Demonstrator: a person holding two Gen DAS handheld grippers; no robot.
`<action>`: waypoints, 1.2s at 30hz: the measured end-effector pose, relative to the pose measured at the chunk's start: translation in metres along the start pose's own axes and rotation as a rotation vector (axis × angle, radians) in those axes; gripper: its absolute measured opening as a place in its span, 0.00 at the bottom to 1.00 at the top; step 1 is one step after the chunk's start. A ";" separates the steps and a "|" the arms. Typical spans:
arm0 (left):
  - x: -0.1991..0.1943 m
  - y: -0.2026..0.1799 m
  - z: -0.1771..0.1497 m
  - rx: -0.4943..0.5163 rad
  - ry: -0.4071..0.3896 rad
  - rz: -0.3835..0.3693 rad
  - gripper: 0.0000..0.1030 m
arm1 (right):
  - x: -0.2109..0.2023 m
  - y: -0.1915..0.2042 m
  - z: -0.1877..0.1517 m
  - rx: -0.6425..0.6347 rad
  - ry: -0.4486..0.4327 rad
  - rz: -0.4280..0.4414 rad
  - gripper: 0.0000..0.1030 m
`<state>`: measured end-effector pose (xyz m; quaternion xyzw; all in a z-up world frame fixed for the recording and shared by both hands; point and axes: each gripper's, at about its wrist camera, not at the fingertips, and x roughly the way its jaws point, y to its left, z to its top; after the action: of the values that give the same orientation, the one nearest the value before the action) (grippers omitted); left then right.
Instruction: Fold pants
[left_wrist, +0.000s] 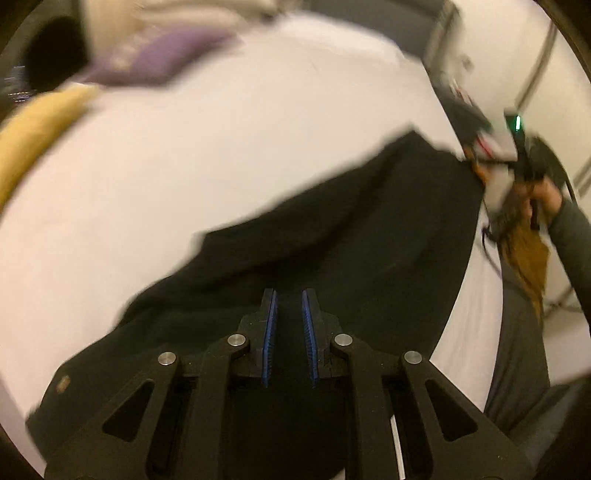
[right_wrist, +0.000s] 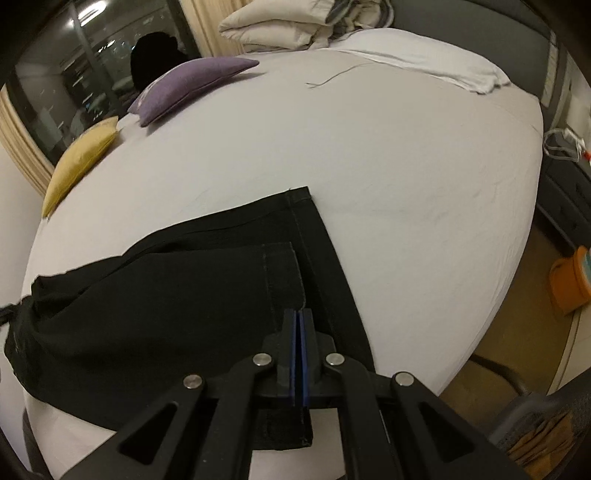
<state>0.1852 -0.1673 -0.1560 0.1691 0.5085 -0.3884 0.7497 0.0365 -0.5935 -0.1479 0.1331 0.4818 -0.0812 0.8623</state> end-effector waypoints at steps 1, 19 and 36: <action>0.012 0.000 0.006 0.024 0.028 -0.002 0.13 | 0.001 0.003 0.002 -0.005 -0.002 0.000 0.02; 0.096 0.093 0.063 -0.258 -0.033 0.188 0.13 | -0.015 0.013 0.015 -0.069 -0.159 -0.123 0.02; 0.018 0.050 -0.024 -0.250 -0.189 0.252 0.13 | 0.004 -0.001 0.050 -0.113 -0.011 0.156 0.58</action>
<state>0.2105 -0.1271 -0.1895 0.0998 0.4551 -0.2394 0.8518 0.0794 -0.6104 -0.1267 0.1209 0.4690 0.0129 0.8748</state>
